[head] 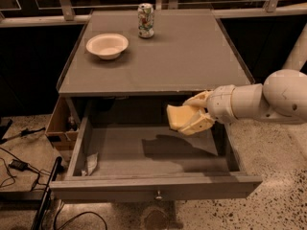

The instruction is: Pick sponge from top drawer and place on counter

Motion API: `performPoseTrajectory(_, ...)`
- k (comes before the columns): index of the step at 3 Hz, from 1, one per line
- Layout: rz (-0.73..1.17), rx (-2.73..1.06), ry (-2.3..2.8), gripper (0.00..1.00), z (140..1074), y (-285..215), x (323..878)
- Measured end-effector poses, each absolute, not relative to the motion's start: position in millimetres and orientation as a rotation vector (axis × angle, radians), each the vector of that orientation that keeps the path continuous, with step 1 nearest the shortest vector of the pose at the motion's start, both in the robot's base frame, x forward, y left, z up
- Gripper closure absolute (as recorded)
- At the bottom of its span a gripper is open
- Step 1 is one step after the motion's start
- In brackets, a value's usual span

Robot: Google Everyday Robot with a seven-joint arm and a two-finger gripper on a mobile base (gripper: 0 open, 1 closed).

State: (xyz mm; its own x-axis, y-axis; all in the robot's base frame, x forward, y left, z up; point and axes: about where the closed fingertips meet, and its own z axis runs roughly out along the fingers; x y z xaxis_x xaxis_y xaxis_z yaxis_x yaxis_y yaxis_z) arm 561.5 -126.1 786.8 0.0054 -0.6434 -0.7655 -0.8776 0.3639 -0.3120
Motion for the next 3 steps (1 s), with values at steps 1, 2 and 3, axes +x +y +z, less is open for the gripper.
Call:
performPoseTrajectory(1,0.315,-1.353,1.723,1.00,805.1,-124.3,563.2)
performPoseTrajectory(2,0.253,-1.367,1.710,1.00,843.9,-123.0,573.0)
performPoseTrajectory(3,0.204,-1.376,1.680,1.00,874.1,-117.5,598.6)
